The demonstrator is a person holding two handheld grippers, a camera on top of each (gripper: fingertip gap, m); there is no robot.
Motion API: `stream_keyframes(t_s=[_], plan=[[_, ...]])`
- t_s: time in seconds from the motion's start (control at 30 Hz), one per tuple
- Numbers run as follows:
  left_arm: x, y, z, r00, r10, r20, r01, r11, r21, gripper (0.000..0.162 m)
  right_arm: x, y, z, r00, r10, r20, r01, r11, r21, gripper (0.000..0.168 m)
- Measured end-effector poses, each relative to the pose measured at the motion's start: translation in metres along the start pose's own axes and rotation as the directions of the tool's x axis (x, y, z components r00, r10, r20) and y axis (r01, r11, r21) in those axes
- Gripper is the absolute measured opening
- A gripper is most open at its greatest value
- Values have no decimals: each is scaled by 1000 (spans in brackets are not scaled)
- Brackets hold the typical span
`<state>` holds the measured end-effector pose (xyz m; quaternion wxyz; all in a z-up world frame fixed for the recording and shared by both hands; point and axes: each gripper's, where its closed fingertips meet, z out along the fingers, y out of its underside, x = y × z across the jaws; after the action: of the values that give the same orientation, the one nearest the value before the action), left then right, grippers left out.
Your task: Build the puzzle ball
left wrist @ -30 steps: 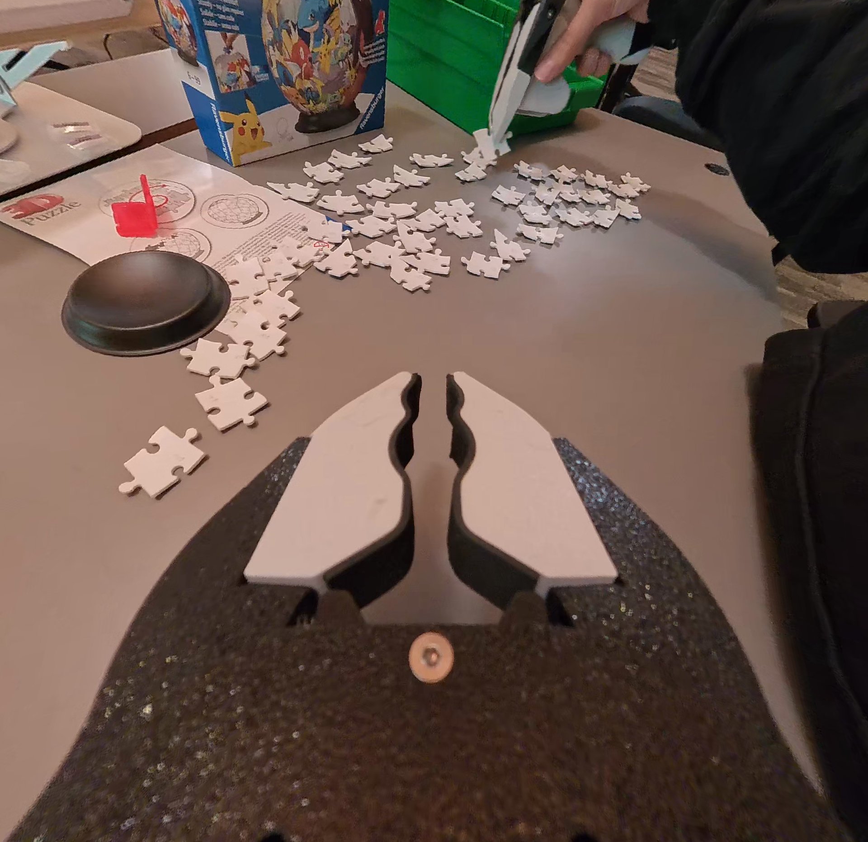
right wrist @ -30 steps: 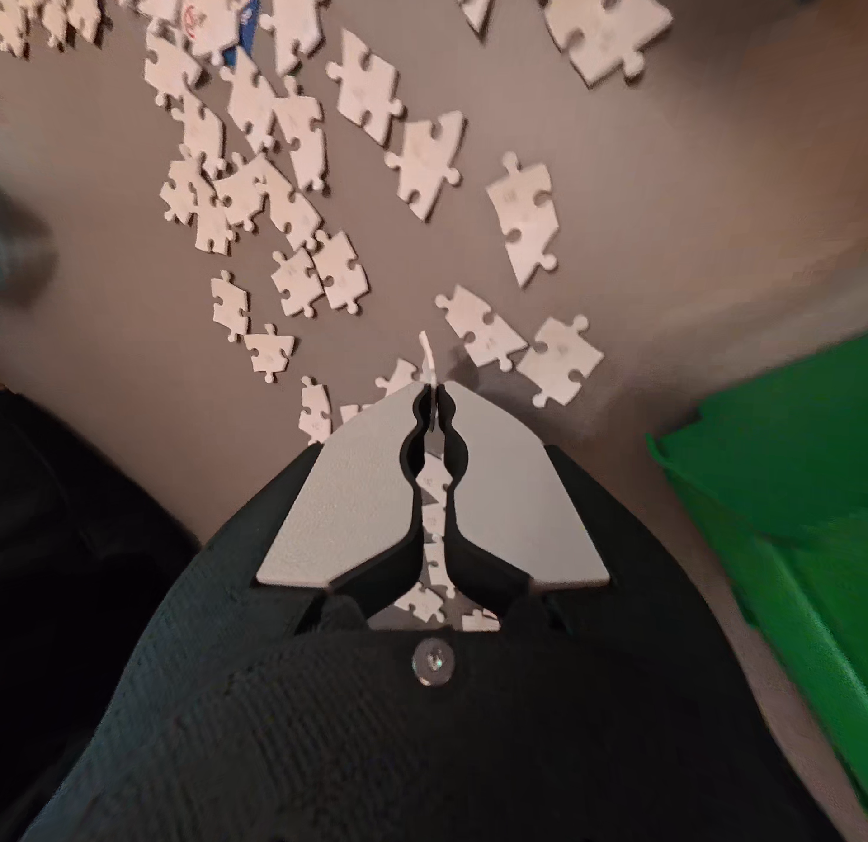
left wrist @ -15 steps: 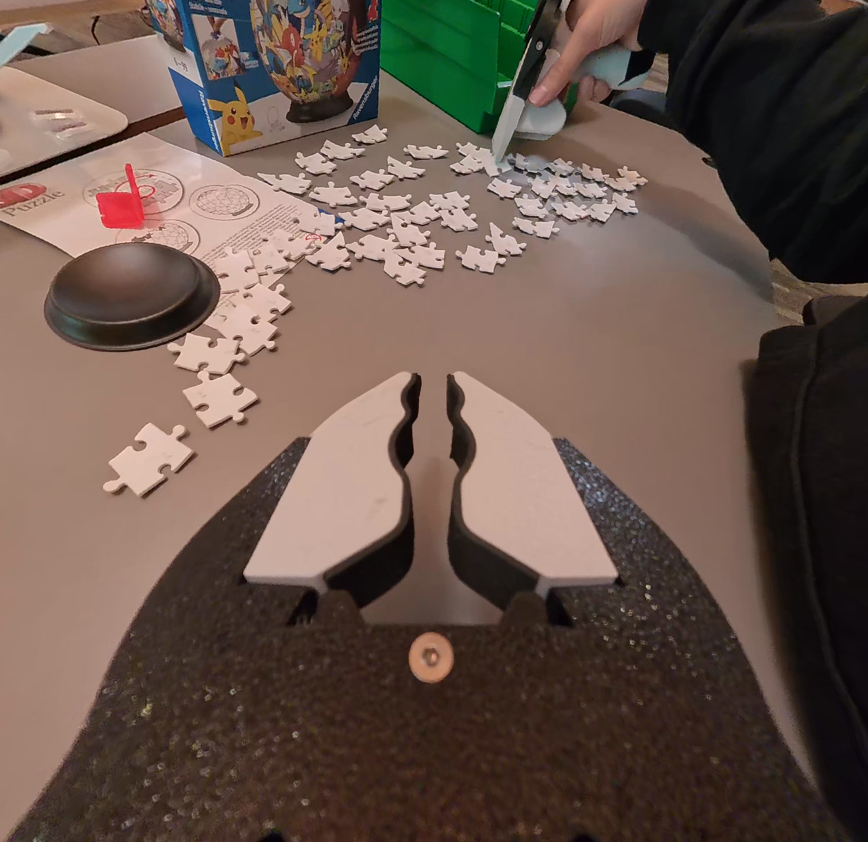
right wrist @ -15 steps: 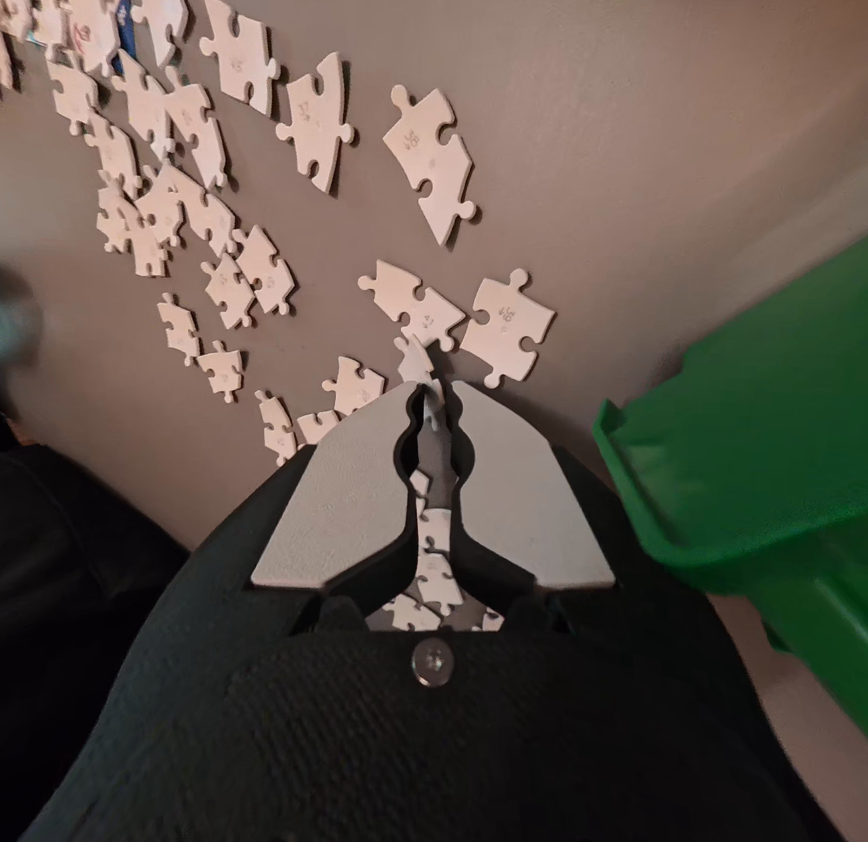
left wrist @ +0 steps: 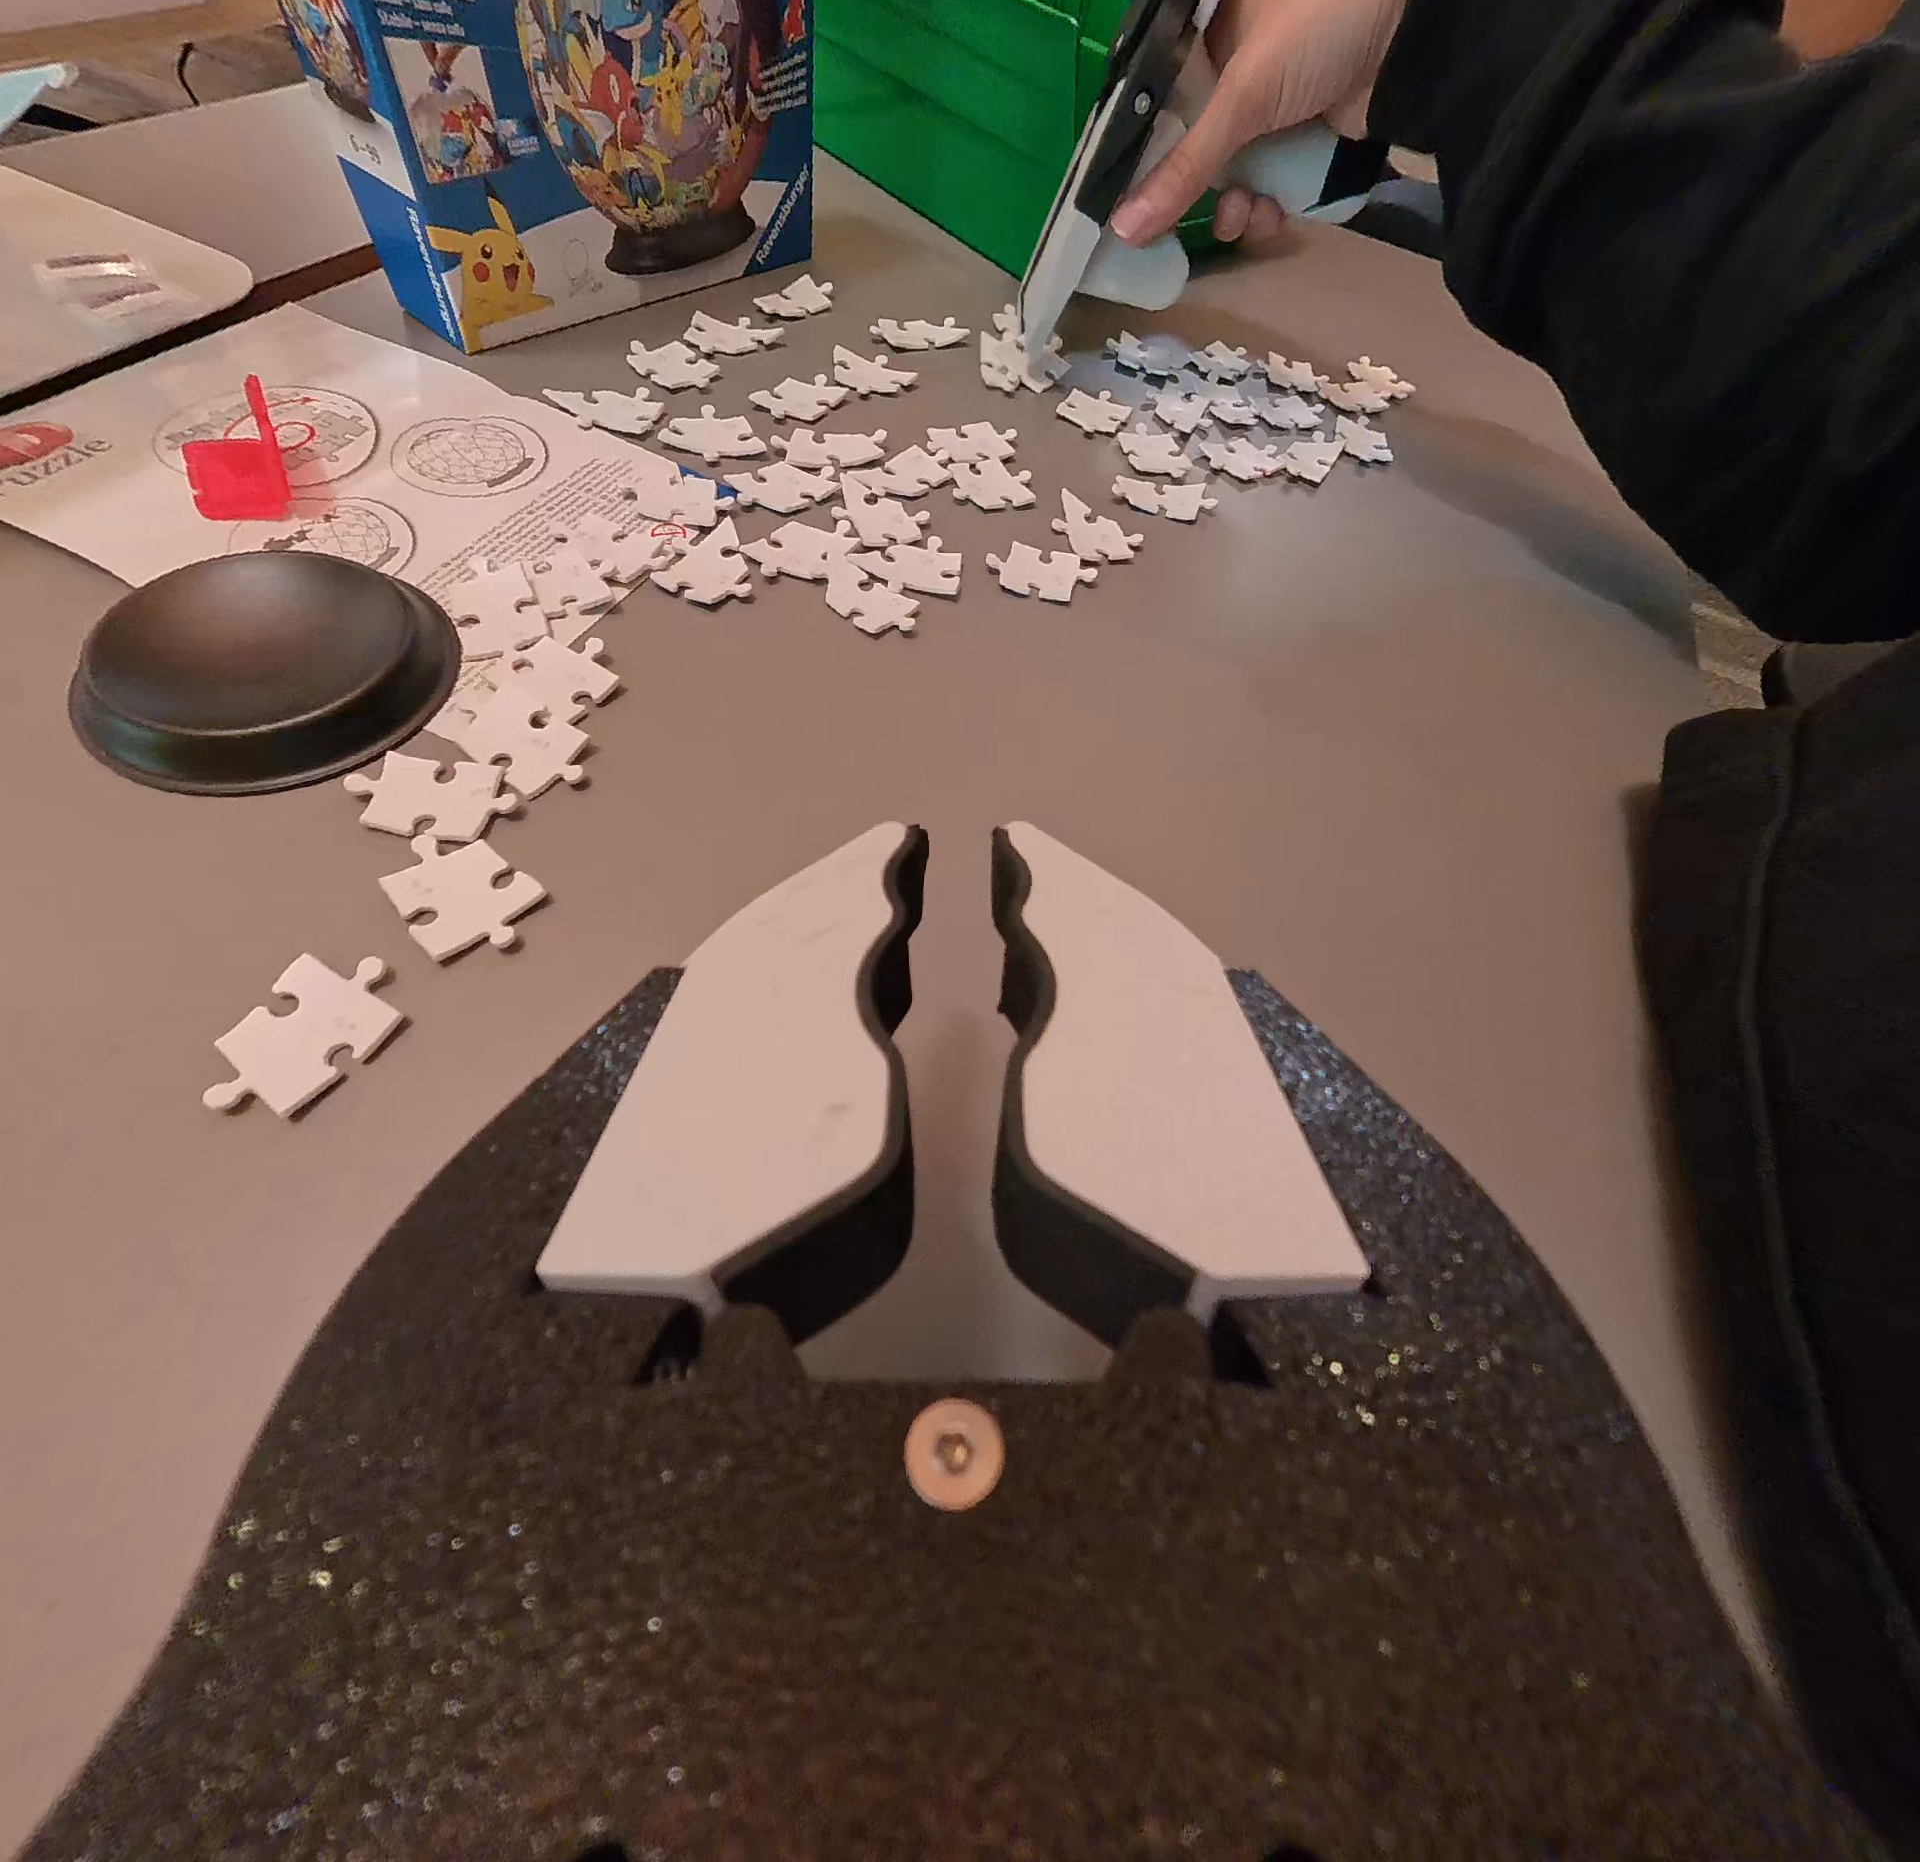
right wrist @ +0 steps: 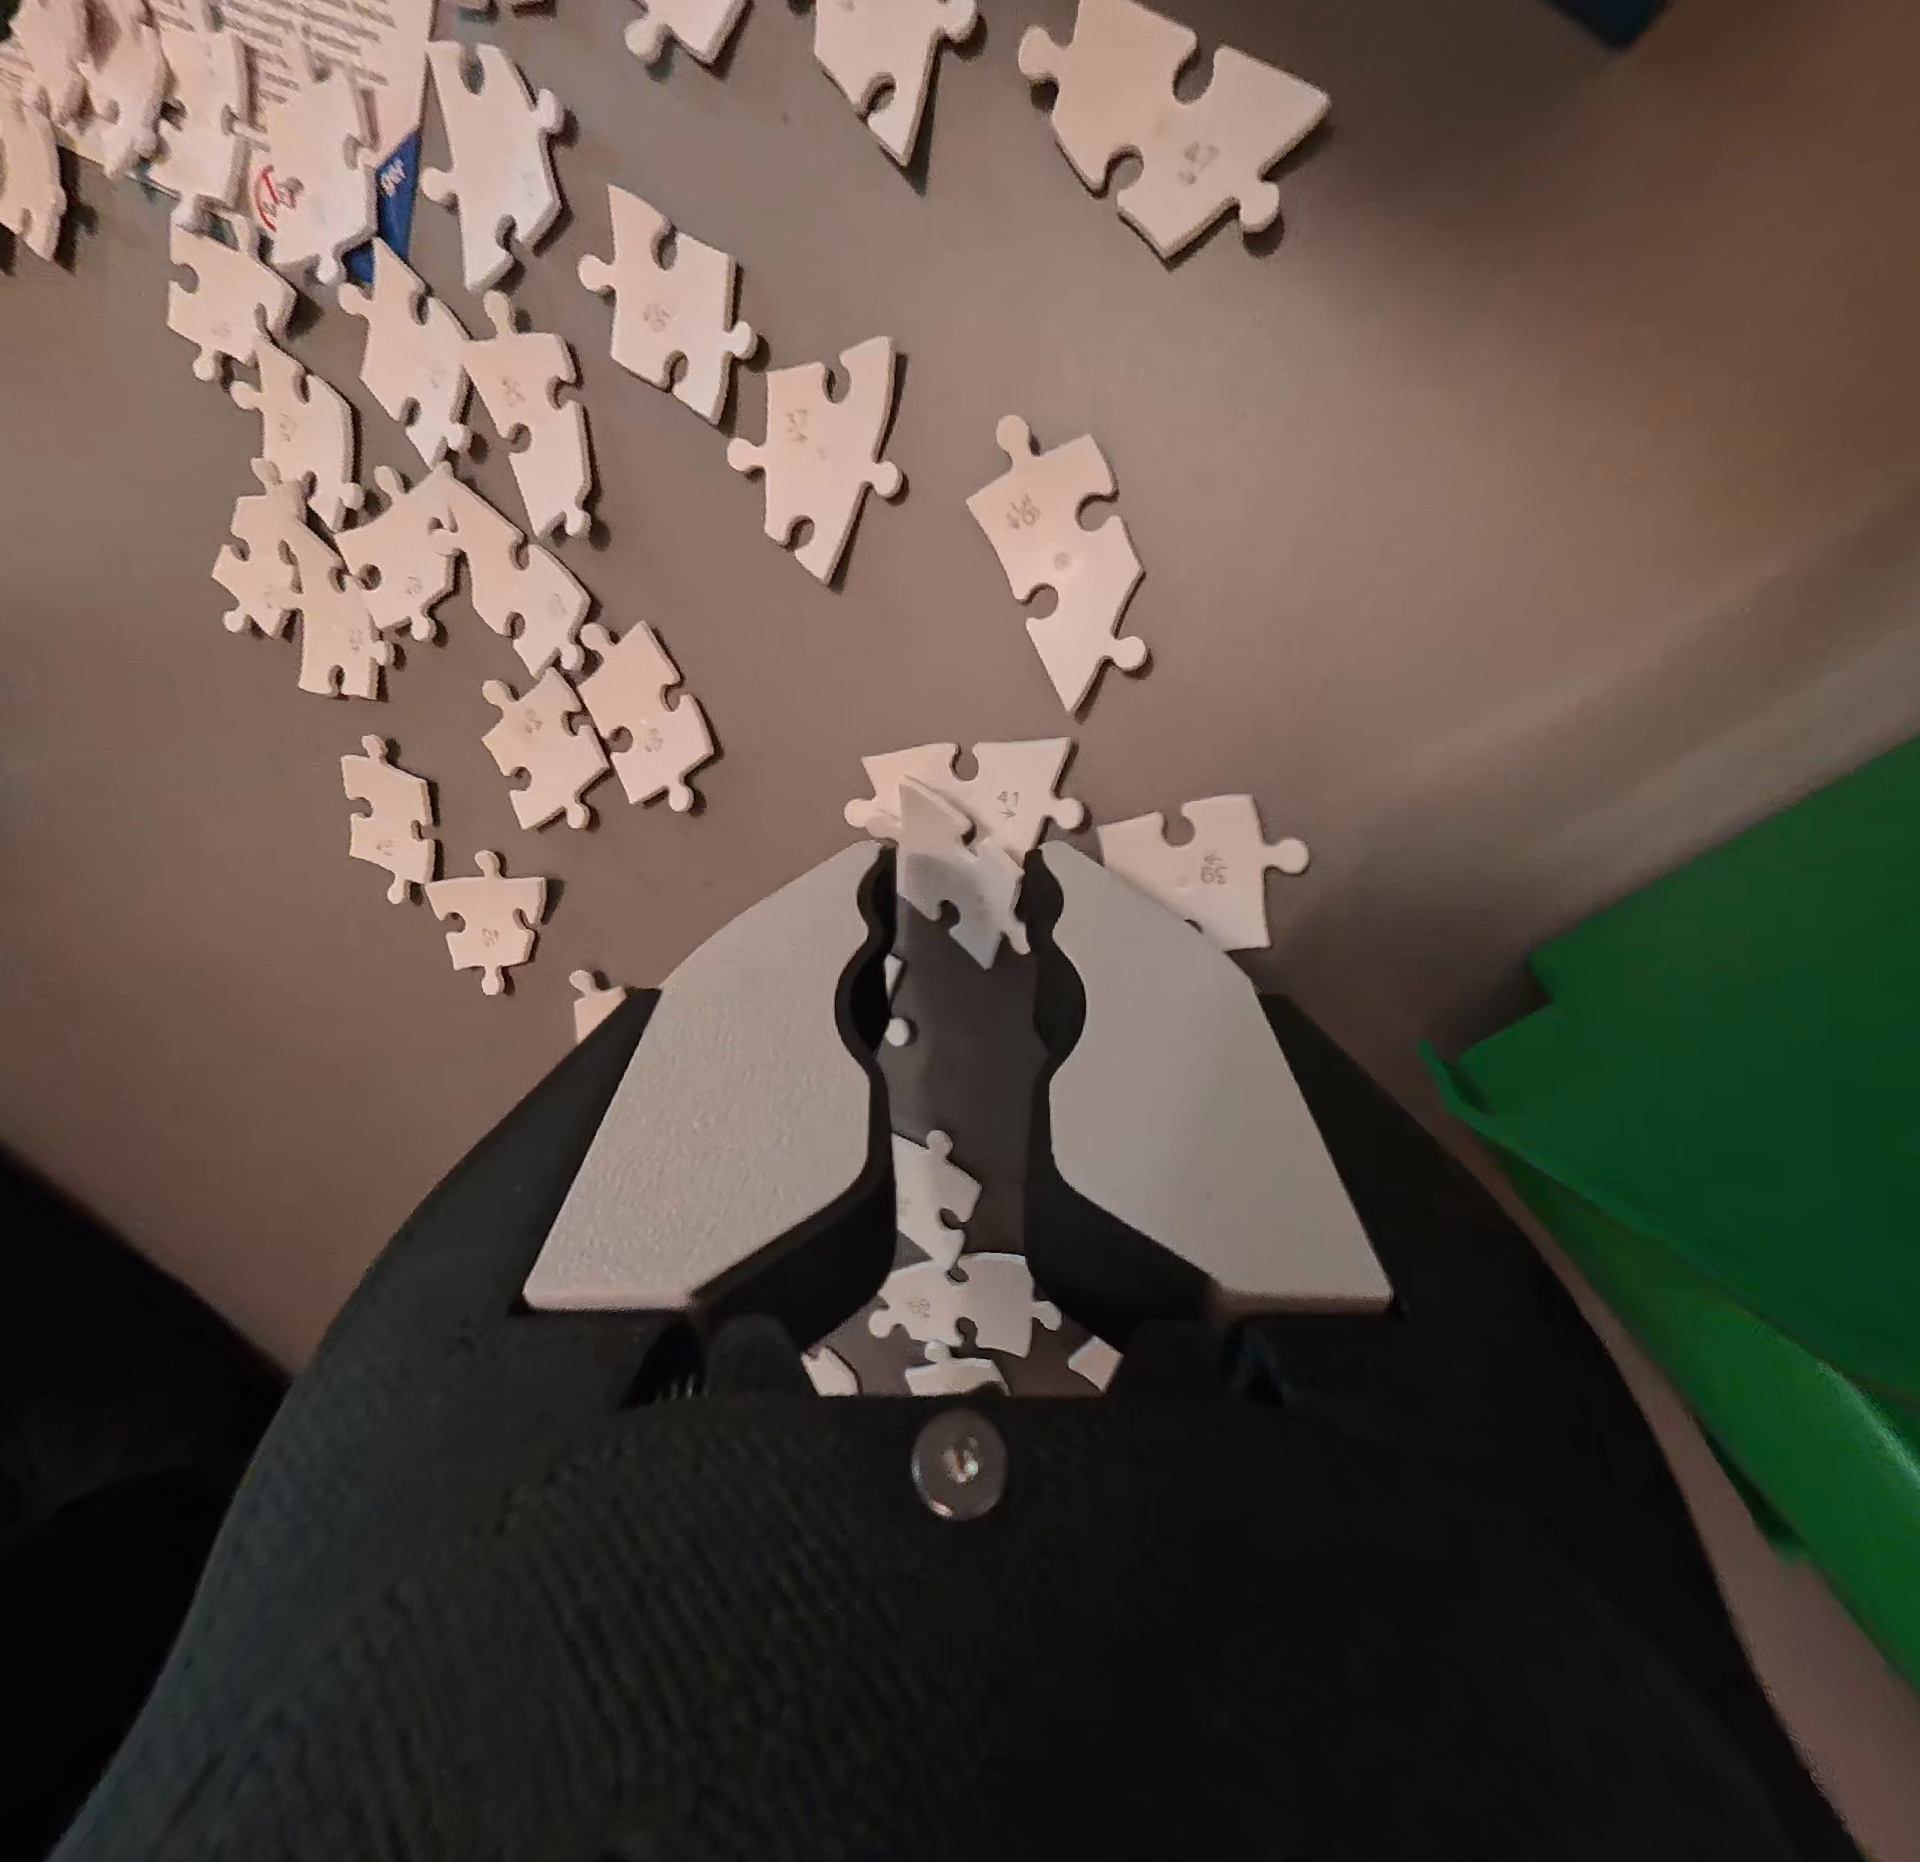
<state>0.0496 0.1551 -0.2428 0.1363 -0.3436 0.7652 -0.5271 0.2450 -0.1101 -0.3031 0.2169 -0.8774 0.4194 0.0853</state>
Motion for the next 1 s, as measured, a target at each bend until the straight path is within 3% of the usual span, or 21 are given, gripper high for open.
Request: stream_keyframes(t_s=[0.5, 0.67, 0.77, 0.87, 1.0], plan=[[3, -3, -4, 1000, 16, 9, -17, 1000, 15, 11, 3, -6, -29, 999, -26, -46, 32, 991, 134, 21], [-12, -17, -17, 994, 34, 102, -42, 996, 77, 10, -21, -11, -29, 993, -109, -49, 116, 977, 178, 21], [-38, -37, -47, 975, -19, 220, -20, 985, 173, 11, -55, -19, -26, 977, -208, -42, 212, 944, 251, 34], [-80, -44, -94, 914, -115, 388, 37, 978, 203, 12, -82, -32, -25, 960, -259, -109, 281, 892, 355, 59], [-152, -25, -184, 716, -113, 689, 106, 993, 53, 23, -121, -33, -20, 935, -326, -139, 353, 827, 436, 67]])
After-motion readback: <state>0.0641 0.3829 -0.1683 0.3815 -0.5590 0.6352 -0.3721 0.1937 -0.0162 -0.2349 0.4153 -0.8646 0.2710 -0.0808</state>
